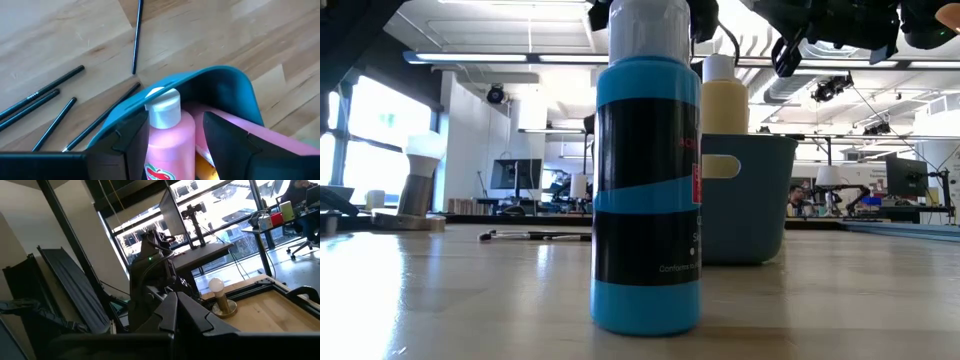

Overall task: Pick & Place Paint Supplies
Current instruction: Adjust the large pink paint bottle in the blue bin

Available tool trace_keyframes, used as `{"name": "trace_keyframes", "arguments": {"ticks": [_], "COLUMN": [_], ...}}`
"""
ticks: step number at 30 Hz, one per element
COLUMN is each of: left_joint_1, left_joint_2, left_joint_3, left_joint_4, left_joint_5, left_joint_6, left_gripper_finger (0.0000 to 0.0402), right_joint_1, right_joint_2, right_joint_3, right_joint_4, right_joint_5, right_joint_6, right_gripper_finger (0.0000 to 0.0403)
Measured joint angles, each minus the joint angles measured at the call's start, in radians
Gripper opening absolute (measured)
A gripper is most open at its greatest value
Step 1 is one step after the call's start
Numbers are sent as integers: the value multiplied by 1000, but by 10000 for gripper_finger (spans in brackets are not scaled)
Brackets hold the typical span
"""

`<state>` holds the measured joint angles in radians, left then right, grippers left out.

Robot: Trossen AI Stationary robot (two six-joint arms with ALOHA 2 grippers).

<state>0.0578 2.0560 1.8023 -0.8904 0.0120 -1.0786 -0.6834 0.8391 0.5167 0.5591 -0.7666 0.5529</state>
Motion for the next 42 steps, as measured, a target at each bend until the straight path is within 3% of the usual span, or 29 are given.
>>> {"name": "trace_keyframes", "arguments": {"ticks": [38,42], "left_joint_1": [-1,-1], "left_joint_2": [59,59], "left_joint_3": [0,0], "left_joint_4": [9,7], "left_joint_5": [5,3], "left_joint_6": [5,4], "left_gripper_finger": [182,167], "right_joint_1": [0,0], "right_joint_2": [0,0], "right_joint_3": [0,0], "right_joint_4": [-2,-3], "right_joint_5": [8,7], "right_joint_6": [-9,-9], "right_gripper_finger": [2,2]}}
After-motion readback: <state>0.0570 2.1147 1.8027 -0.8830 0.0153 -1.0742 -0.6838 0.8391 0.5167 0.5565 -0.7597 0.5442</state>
